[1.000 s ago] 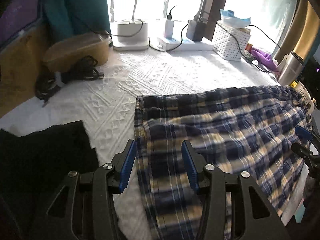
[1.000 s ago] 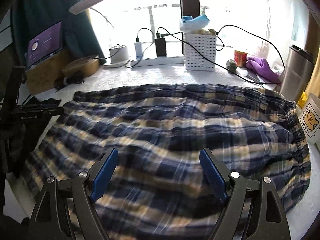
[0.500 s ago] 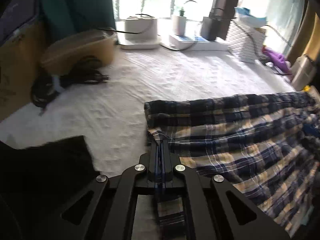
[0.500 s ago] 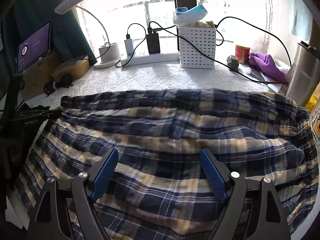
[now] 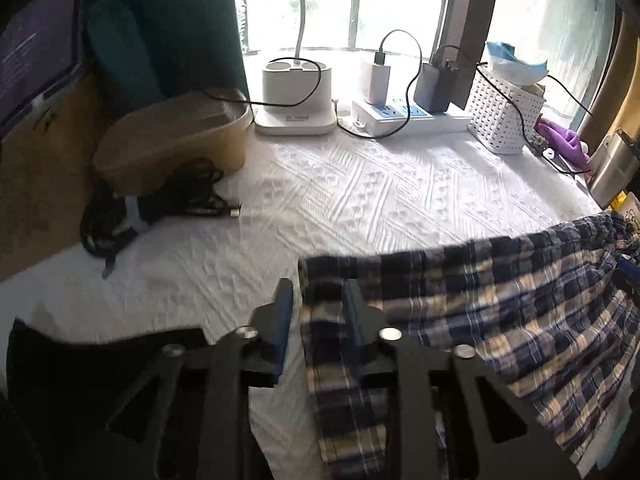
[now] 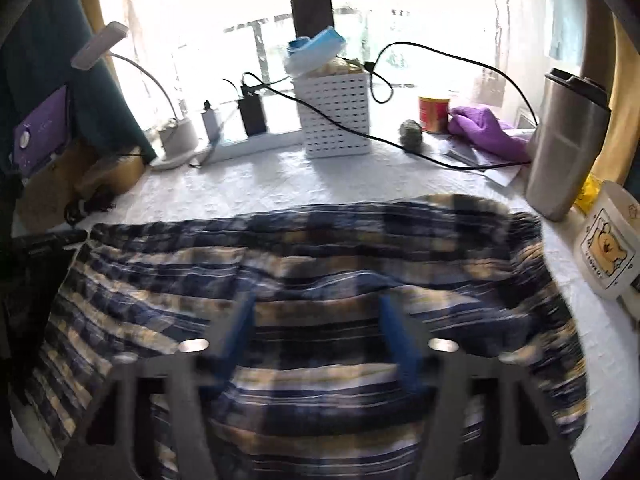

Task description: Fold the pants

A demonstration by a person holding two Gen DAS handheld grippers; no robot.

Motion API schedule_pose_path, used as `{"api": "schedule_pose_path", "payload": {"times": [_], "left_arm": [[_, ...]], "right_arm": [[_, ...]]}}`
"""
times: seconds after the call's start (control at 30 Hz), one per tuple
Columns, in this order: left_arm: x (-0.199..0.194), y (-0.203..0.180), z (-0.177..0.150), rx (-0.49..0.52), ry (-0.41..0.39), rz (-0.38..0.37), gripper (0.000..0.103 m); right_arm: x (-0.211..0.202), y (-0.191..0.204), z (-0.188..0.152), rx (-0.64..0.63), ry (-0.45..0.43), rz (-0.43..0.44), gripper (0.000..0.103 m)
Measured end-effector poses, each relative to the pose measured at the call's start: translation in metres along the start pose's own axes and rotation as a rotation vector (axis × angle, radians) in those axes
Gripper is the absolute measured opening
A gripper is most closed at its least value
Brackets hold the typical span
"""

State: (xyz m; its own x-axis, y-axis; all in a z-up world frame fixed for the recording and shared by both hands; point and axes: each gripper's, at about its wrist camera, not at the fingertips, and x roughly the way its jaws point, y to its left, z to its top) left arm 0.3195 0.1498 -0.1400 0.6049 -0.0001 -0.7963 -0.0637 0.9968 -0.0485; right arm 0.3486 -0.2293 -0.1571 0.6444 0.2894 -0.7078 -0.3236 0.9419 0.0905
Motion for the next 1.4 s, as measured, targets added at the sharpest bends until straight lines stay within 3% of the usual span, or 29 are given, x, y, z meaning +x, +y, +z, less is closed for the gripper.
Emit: {"api": "schedule_pose_path", "payload": {"times": [0.07, 0.2, 0.3, 0.47, 0.7, 0.83, 0.93, 1.0, 1.13, 1.27, 1.4], "left_arm": [[0.009, -0.003, 0.006, 0.028, 0.004, 0.001, 0.026], [0.030, -0.006, 0.011, 0.059, 0.040, 0.003, 0.026], [0.041, -0.010, 0.013, 0.088, 0.050, 0.021, 0.026], [0.052, -0.004, 0.018, 0.065, 0.036, 0.043, 0.026], [0.055, 0.002, 0.031, 0.044, 0.026, 0.106, 0.026], [0.023, 0.002, 0.035, 0.011, -0.044, 0.070, 0.026], [-0.003, -0.014, 0.028, 0.023, -0.074, -0.007, 0.027], [-0.016, -0.033, 0.017, 0.044, -0.076, -0.075, 0.034], [-0.026, -0.075, -0.013, 0.067, -0.017, -0.218, 0.036], [-0.032, -0.113, -0.043, 0.081, 0.029, -0.306, 0.036], [-0.029, -0.136, -0.066, 0.107, 0.086, -0.306, 0.036]], "right_arm": [[0.005, 0.000, 0.007, -0.023, 0.005, -0.005, 0.045], [0.020, 0.000, 0.026, -0.064, 0.022, -0.008, 0.045], [0.044, -0.007, 0.037, -0.056, 0.106, 0.025, 0.045], [0.084, -0.026, 0.050, 0.013, 0.210, -0.003, 0.045], [0.100, -0.032, 0.072, 0.054, 0.218, -0.044, 0.045], [0.079, -0.037, 0.073, 0.072, 0.150, -0.083, 0.045], [0.051, -0.040, 0.067, 0.077, 0.095, -0.091, 0.045], [0.034, -0.036, 0.059, 0.064, 0.068, -0.068, 0.045], [0.011, -0.013, 0.031, -0.015, 0.075, -0.028, 0.045], [0.001, -0.001, -0.006, -0.049, 0.125, -0.003, 0.045], [-0.004, -0.005, -0.038, -0.071, 0.179, -0.039, 0.045]]}}
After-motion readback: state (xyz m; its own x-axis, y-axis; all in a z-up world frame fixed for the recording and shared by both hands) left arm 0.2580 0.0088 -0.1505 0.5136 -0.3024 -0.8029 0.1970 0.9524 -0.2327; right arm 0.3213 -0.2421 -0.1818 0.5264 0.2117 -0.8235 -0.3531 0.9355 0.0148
